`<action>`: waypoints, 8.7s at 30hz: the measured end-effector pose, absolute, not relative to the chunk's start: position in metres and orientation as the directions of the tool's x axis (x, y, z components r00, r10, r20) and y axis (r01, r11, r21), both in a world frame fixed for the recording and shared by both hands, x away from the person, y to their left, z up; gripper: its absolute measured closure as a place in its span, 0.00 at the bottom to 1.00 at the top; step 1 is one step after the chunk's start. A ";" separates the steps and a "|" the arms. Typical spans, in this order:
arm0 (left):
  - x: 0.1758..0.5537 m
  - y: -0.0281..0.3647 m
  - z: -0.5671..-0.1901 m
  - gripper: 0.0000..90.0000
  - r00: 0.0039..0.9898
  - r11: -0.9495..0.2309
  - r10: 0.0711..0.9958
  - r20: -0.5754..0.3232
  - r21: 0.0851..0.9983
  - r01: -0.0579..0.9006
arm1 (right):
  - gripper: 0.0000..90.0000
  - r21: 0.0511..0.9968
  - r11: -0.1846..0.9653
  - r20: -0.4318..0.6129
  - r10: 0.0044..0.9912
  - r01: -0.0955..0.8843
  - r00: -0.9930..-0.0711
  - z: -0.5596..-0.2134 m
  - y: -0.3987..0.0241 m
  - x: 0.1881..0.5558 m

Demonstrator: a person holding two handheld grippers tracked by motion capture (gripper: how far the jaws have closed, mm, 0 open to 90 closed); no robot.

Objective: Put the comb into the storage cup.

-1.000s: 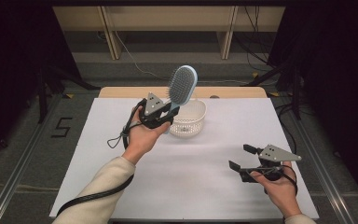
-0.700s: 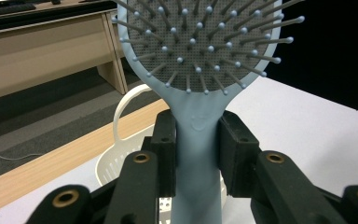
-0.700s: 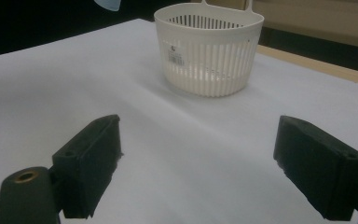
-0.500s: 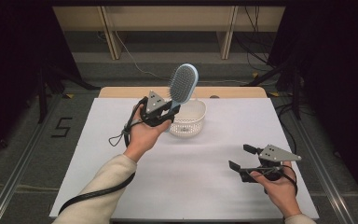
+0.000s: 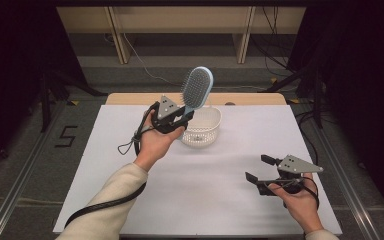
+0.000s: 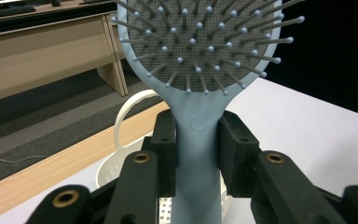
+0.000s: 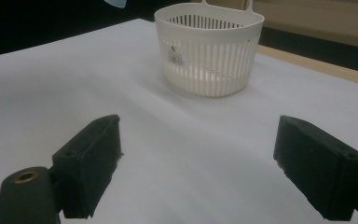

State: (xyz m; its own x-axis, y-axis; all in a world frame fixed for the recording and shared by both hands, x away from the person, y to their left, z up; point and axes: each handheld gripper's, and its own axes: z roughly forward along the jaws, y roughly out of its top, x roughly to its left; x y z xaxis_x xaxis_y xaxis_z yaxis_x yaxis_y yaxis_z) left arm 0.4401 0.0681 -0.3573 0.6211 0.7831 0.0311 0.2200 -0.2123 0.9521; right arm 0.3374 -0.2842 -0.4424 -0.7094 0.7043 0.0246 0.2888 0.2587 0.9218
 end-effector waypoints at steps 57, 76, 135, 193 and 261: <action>0.460 0.061 -0.357 0.77 0.618 -0.220 0.784 0.045 0.953 0.209 | 0.17 0.922 0.257 0.028 0.704 0.291 -0.710 -0.443 -0.284 0.338; 0.465 0.061 -0.359 0.77 0.615 -0.220 0.788 0.045 0.952 0.213 | 0.17 0.921 0.258 0.027 0.705 0.292 -0.709 -0.443 -0.284 0.338; 0.481 0.054 -0.357 0.77 0.617 -0.228 0.785 0.061 0.954 0.196 | 0.17 0.921 0.258 0.029 0.702 0.292 -0.711 -0.443 -0.284 0.338; 0.496 0.050 -0.360 0.77 0.611 -0.217 0.790 0.049 0.955 0.204 | 0.17 0.921 0.258 0.029 0.701 0.292 -0.712 -0.443 -0.284 0.338; 0.510 0.042 -0.366 0.77 0.616 -0.232 0.786 0.059 0.951 0.205 | 0.17 0.922 0.259 0.027 0.699 0.289 -0.714 -0.443 -0.284 0.338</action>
State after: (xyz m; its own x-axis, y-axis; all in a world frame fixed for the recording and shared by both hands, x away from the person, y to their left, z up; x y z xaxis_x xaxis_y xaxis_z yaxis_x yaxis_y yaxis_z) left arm 0.5099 0.0422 -0.3664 0.6159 0.7856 0.0587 0.2047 -0.2316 0.9510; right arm 0.3383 -0.2839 -0.4434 -0.7145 0.6991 0.0273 0.2890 0.2594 0.9215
